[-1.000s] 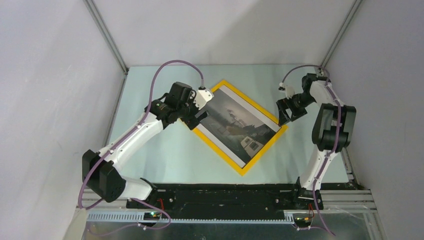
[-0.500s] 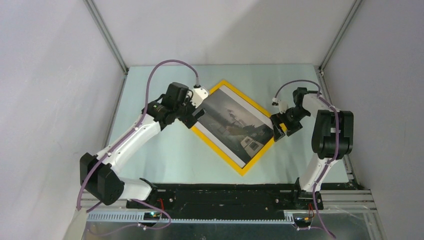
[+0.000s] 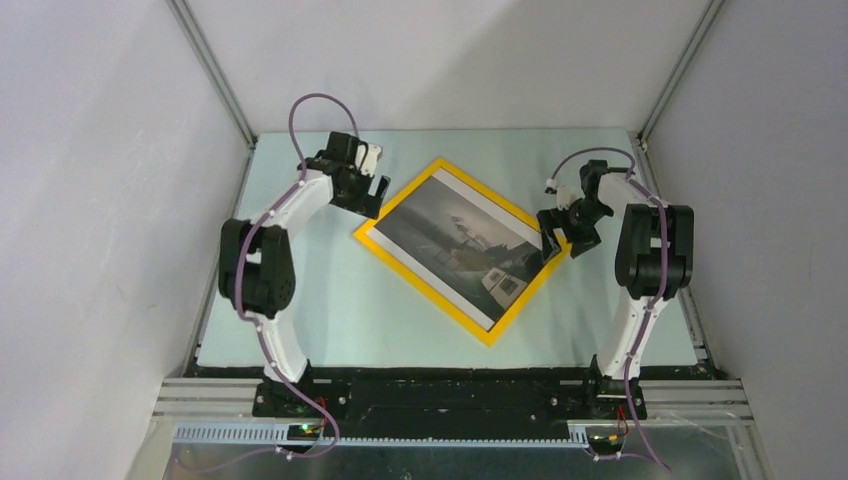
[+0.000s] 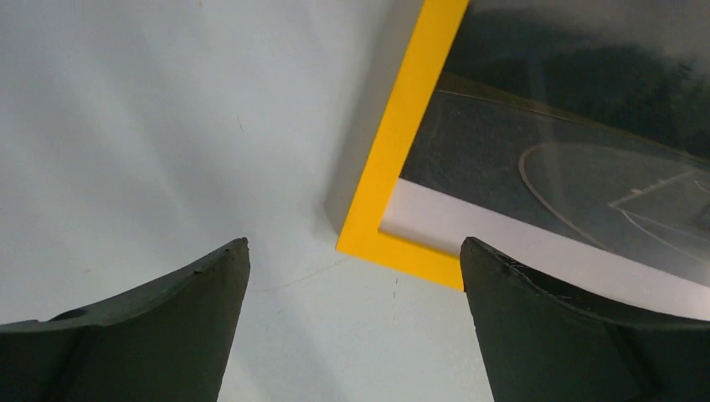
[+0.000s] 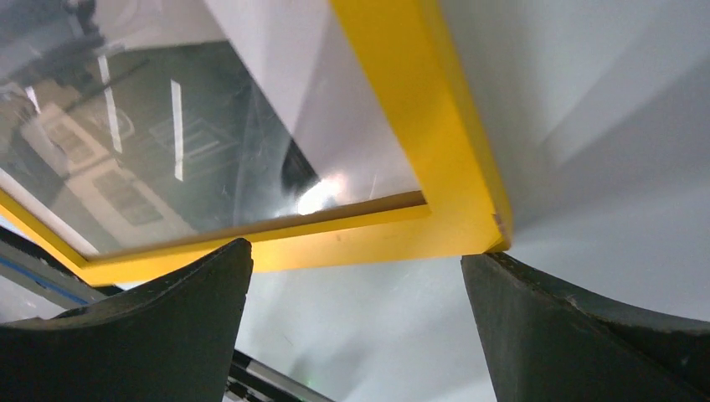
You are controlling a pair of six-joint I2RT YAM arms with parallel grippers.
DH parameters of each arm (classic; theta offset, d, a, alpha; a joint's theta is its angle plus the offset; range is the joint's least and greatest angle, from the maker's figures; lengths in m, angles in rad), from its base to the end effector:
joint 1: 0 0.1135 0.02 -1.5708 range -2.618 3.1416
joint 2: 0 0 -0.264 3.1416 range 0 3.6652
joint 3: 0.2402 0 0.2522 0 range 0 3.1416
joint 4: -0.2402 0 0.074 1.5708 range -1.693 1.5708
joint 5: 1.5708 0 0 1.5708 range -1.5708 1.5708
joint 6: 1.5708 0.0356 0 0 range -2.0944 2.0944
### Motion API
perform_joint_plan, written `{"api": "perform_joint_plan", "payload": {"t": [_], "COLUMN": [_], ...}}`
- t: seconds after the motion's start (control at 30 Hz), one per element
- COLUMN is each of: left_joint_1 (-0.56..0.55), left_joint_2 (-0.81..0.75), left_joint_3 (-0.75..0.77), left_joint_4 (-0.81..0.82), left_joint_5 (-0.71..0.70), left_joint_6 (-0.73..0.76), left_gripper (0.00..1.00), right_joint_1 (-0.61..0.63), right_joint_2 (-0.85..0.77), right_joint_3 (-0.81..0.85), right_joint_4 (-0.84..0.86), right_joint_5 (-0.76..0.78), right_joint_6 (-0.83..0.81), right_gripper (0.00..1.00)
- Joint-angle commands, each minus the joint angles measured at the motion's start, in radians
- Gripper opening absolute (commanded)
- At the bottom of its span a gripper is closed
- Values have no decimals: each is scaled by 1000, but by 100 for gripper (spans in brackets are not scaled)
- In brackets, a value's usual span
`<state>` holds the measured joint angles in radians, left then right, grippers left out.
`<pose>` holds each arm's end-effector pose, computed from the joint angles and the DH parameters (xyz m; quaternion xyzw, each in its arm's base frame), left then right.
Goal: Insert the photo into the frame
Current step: Adjust the photo frame at the center of the board.
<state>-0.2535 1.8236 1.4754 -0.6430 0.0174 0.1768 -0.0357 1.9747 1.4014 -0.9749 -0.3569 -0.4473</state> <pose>0.3839 -0.1001 0.2502 0.2070 0.9356 -0.0193 0.2852 0.3647 -0.0006 0.1665 -0.2030 0.9629 0.1697 0.0532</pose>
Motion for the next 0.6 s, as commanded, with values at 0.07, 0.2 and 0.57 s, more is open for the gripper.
{"api": "perform_joint_plan", "payload": {"t": [0.07, 0.2, 0.57], "left_joint_1": [31, 32, 55], "left_joint_2": [127, 209, 280], "left_joint_3": [108, 146, 81], "left_joint_4": [-28, -29, -26], "left_joint_5": [109, 93, 274], "left_joint_6": [-160, -202, -258], "left_gripper": [100, 100, 100], "right_joint_1": [-38, -35, 19], "right_joint_2": [120, 160, 241], "right_joint_3": [185, 253, 363], "right_joint_4": [76, 62, 23], "right_joint_5": [-67, -117, -152], "right_joint_6": [85, 112, 158], "right_gripper": [99, 99, 99]}}
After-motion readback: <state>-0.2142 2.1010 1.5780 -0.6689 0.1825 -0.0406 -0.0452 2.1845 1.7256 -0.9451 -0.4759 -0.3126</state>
